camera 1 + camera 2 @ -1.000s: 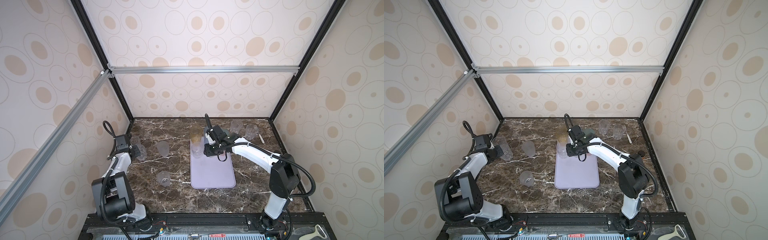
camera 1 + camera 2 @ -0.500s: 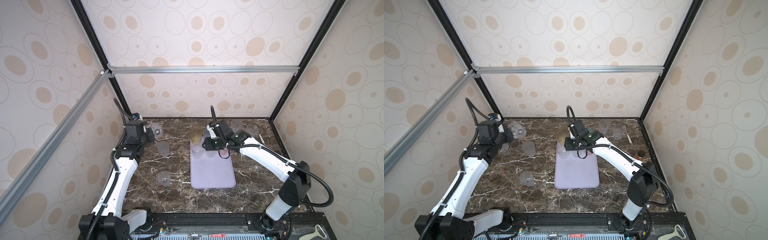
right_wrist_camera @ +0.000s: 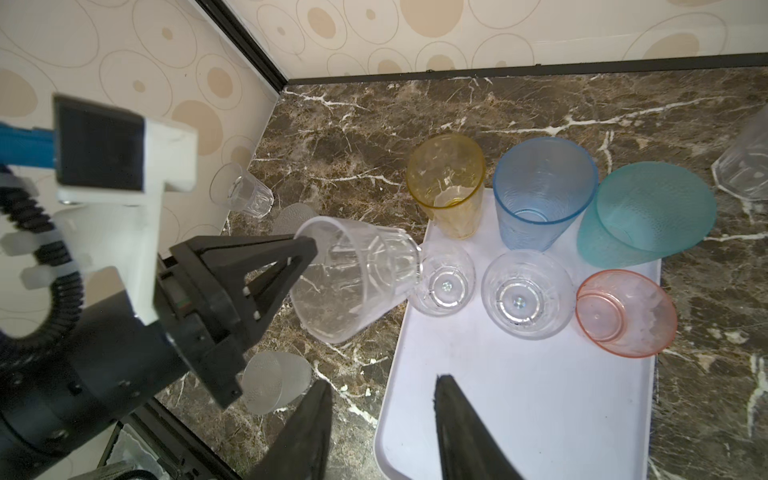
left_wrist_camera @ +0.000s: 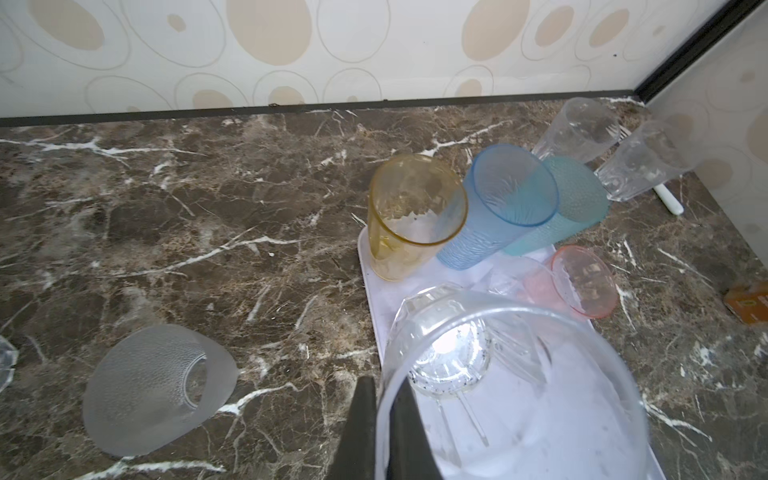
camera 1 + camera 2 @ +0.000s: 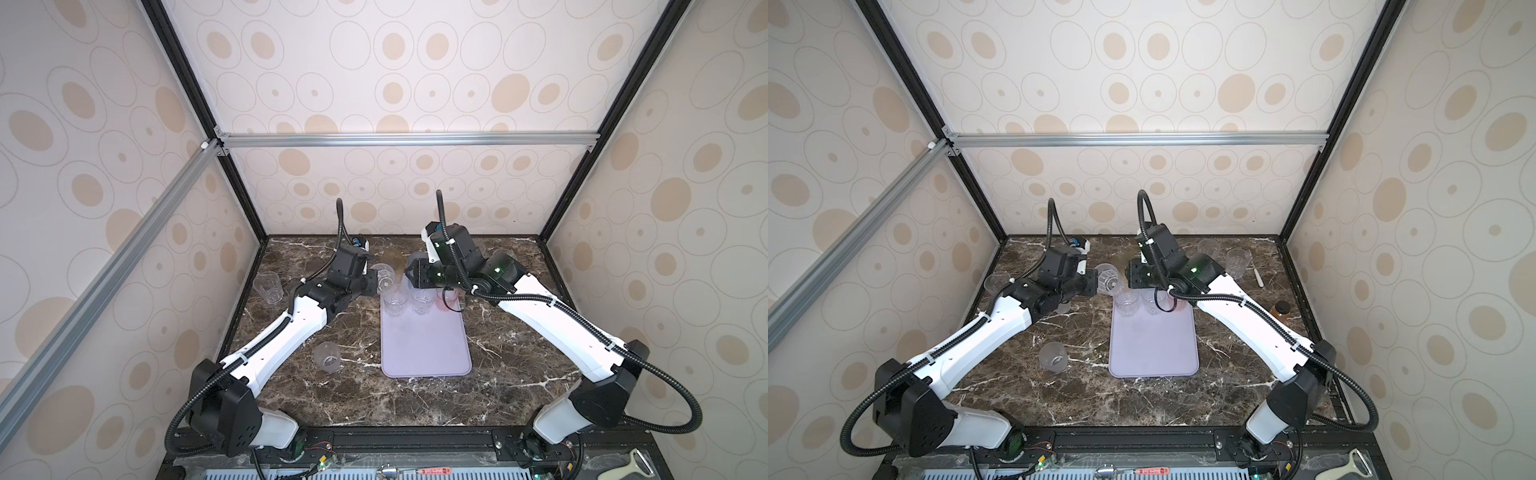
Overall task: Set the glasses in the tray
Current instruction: 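Lift the clear glass with the left gripper while the right gripper approaches, then pass the clear glass to the right gripper while the left gripper opens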
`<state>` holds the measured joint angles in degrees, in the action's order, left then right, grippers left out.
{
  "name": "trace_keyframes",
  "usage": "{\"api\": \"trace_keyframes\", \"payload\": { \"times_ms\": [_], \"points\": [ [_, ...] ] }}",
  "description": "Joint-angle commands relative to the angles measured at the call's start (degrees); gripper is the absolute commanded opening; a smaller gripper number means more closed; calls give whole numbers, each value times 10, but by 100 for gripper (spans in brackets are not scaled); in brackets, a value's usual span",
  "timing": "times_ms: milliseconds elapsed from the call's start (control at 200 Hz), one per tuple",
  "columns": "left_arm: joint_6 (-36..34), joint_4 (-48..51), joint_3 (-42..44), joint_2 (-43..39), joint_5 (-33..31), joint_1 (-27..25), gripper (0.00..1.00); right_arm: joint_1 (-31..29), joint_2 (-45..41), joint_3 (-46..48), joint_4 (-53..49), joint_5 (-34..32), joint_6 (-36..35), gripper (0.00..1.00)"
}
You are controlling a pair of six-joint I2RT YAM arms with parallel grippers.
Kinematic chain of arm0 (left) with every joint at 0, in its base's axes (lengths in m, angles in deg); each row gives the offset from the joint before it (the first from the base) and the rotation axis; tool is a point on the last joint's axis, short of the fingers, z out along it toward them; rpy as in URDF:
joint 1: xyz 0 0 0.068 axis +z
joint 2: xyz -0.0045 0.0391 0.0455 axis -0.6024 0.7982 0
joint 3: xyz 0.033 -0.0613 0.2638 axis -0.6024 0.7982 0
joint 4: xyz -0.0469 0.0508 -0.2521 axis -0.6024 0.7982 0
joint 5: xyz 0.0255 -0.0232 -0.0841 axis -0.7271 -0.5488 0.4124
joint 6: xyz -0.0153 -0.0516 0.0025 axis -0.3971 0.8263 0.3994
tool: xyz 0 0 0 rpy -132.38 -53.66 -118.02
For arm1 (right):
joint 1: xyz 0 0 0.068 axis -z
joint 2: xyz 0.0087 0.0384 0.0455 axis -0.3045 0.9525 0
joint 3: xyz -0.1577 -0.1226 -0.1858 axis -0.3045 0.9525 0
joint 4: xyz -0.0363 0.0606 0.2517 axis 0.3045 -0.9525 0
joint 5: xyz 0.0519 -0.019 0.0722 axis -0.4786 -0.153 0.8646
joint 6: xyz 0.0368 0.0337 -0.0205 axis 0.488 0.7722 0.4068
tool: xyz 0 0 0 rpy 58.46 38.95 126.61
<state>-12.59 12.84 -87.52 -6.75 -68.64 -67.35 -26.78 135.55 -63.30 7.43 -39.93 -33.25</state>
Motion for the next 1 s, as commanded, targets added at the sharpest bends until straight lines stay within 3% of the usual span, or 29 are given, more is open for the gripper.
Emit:
{"api": "trace_keyframes", "payload": {
  "times_ms": [0, 365, 670, 835, 995],
  "points": [
    [-4, -14, -42, -7, -2, -13, 0, -5, 23, -22, -25, -29, -2, 44],
    [8, -8, -54, 8, 13, -53, 0, -19, 100, -66, -65, -90, -39, 39],
    [20, 17, -84, 28, 47, -76, 0, -19, 135, -77, -101, -153, -56, 12],
    [28, 9, -75, 17, 63, -84, 9, -18, 129, -62, -102, -172, -57, 2],
    [30, 1, -56, -18, 59, -83, 22, -13, 120, -55, -112, -161, -58, 1]
  ]
}}
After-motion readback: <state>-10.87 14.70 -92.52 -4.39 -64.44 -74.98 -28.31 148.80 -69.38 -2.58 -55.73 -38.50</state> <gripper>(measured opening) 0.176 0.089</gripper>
